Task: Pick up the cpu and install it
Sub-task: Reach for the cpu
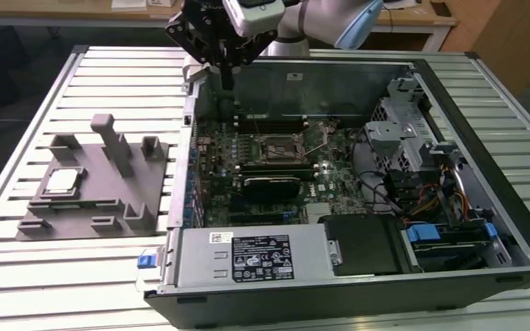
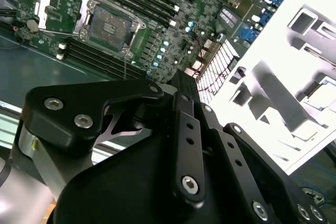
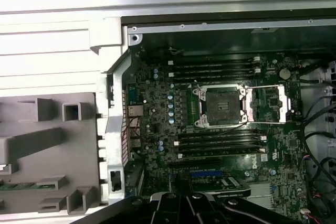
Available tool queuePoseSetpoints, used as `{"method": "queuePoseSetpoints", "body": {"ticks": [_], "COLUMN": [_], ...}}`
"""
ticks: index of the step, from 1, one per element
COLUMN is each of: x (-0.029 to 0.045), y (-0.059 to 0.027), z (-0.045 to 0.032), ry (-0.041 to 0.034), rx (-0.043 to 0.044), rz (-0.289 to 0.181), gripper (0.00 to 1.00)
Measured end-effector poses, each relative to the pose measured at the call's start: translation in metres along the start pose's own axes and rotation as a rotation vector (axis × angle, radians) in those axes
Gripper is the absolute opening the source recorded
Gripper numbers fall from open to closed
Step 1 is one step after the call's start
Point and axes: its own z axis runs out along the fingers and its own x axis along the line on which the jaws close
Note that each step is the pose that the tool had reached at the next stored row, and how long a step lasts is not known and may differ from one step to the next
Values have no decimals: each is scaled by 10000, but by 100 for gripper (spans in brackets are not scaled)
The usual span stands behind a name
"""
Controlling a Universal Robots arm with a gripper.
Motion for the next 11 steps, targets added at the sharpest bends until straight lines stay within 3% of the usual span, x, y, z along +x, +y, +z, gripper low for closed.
{"method": "queuePoseSetpoints", "body": {"ticks": [11], "x": [88], "y": [-7], "z": [-1], "ry": [0], "rx": [-1], "rz": [0], "gripper": [11]}}
